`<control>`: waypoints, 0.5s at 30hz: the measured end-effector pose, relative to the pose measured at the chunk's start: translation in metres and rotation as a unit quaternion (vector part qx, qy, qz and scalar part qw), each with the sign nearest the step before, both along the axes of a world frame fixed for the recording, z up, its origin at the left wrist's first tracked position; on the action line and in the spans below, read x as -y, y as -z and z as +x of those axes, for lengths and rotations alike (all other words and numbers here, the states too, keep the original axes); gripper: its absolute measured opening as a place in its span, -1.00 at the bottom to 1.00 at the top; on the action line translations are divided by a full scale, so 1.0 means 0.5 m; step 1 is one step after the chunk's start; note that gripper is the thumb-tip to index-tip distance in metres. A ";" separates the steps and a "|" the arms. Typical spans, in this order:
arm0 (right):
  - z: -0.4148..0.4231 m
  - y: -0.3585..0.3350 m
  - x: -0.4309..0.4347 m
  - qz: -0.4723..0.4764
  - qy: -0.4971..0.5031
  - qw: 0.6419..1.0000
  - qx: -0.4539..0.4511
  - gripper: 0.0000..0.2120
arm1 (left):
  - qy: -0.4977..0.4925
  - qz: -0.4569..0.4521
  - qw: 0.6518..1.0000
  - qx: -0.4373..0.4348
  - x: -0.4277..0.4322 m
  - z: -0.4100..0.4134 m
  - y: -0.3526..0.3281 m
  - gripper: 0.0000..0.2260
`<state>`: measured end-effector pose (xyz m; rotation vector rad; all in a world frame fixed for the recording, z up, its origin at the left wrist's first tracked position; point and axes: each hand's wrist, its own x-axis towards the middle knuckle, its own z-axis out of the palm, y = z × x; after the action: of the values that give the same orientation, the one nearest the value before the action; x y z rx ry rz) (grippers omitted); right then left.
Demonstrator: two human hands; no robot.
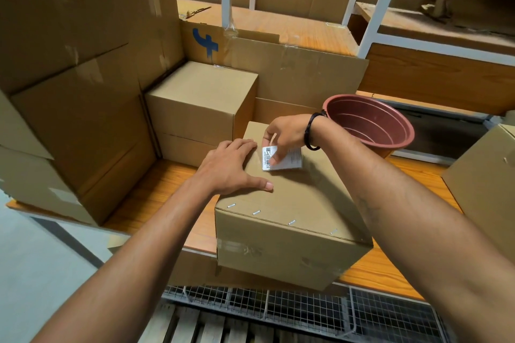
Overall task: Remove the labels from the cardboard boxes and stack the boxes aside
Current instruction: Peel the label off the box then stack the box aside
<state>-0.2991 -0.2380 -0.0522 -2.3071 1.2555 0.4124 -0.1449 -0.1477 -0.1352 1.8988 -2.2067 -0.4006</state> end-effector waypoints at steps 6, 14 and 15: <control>-0.029 0.000 0.001 0.000 0.037 0.998 0.056 -0.75 | -0.006 0.009 1.000 0.008 -0.002 0.000 0.000 0.08; -0.172 -0.004 -0.007 0.028 0.228 0.934 0.275 -0.82 | 0.025 -0.003 0.997 0.071 0.000 -0.001 -0.013 0.06; -0.191 0.006 -0.009 0.038 0.258 0.919 0.297 -0.83 | 0.036 -0.008 0.995 0.090 0.004 -0.002 -0.019 0.03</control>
<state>-0.3948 -0.2335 -0.0551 -1.7281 1.4026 -0.3909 -0.1458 -0.1497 -0.1257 1.9206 -2.3883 -0.2293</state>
